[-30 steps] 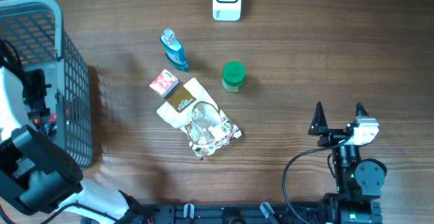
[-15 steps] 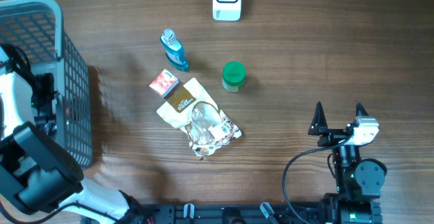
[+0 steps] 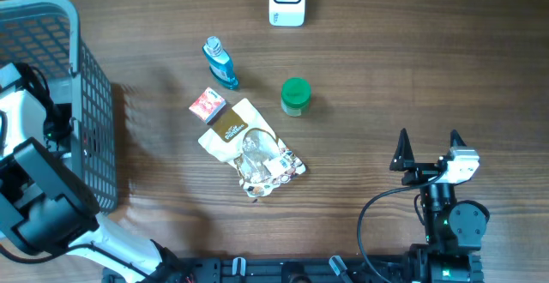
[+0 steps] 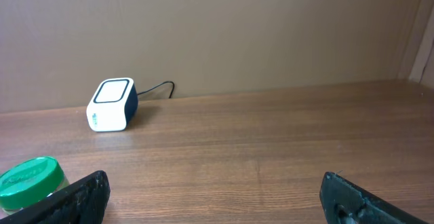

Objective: Scan the item barcode
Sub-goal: 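Lower the left gripper into the basket and grasp the black-orange package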

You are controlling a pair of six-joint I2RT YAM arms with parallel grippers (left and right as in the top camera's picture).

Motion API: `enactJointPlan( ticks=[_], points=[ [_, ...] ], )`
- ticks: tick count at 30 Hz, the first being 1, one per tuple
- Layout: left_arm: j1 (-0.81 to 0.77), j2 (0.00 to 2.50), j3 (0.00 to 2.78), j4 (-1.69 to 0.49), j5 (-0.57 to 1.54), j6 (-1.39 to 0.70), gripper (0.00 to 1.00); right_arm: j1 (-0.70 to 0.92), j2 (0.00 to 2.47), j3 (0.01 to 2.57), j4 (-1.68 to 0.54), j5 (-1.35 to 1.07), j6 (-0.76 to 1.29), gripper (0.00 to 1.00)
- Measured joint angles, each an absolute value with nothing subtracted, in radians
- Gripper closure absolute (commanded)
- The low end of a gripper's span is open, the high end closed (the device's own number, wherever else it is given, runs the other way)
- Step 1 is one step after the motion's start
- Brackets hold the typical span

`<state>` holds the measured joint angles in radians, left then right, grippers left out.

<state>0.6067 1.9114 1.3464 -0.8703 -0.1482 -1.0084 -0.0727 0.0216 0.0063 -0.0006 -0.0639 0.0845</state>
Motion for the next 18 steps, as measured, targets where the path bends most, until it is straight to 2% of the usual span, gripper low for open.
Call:
enactJointPlan(
  ticks=[4,18],
  points=[
    [0.607,1.911,1.347,-0.859,-0.147,-1.007,0.96,-0.073,0.022,0.006,-0.001,-0.064,0.084,0.00],
    [0.607,1.894,1.361,-0.841,-0.140,-1.007,0.96,-0.073,0.022,0.006,-0.001,-0.064,0.084,0.00]
  ],
)
